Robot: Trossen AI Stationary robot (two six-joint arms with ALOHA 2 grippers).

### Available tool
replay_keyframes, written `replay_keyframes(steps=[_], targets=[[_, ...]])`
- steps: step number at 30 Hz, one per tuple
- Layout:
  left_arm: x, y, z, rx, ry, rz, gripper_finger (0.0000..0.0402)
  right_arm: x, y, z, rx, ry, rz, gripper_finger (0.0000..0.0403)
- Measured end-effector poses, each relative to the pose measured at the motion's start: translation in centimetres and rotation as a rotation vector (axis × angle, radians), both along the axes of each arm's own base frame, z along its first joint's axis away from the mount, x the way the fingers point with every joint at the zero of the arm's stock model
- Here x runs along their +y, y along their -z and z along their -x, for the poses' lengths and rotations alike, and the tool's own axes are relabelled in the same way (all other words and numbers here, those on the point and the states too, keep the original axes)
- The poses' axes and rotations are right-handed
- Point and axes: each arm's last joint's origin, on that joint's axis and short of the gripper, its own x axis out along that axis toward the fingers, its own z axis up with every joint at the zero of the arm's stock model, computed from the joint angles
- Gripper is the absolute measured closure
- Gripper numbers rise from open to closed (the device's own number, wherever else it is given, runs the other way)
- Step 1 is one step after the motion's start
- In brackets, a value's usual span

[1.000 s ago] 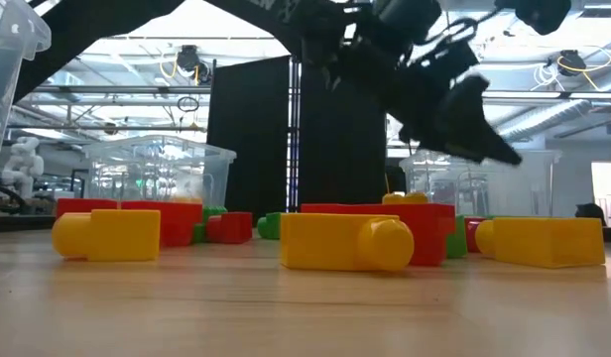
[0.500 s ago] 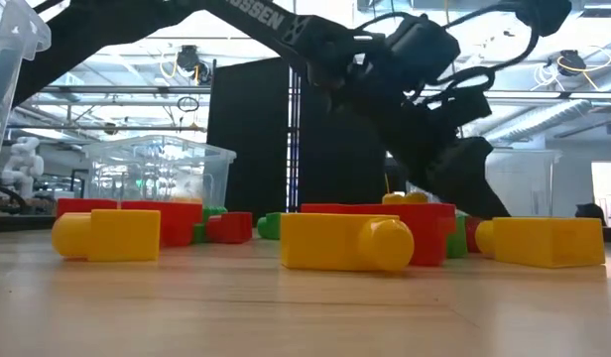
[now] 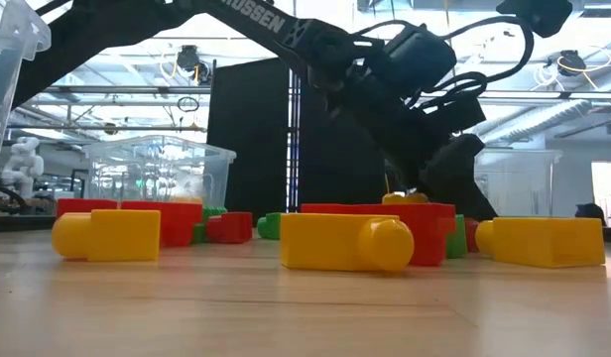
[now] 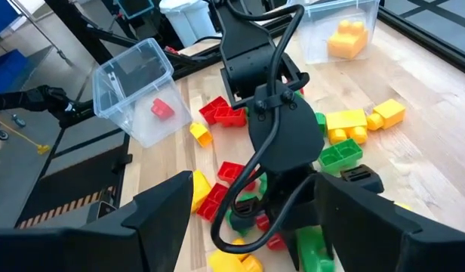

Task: Sort blocks
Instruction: Put the green game piece into the top right transparent bin

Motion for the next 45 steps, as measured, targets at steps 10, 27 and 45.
replay_keyframes(steps=[10, 27, 45], targets=[[0.0, -0.4, -0.3, -0.001, -0.07, 0.07, 0.0399, 0.0, 0.0, 0.0, -0.001, 0.003, -0.006, 0.0131], [1.7, -9.4, -1.9, -0.144, -0.206, -0.063, 0.0401, 0.0, -0.1, -0.1, -0.016, 0.0, -0.005, 0.0131], [5.0, -12.8, -1.2, -0.185, -0.208, 0.016, 0.0372, 0.0, -0.2, -0.1, -0.021, -0.002, -0.006, 0.0131]])
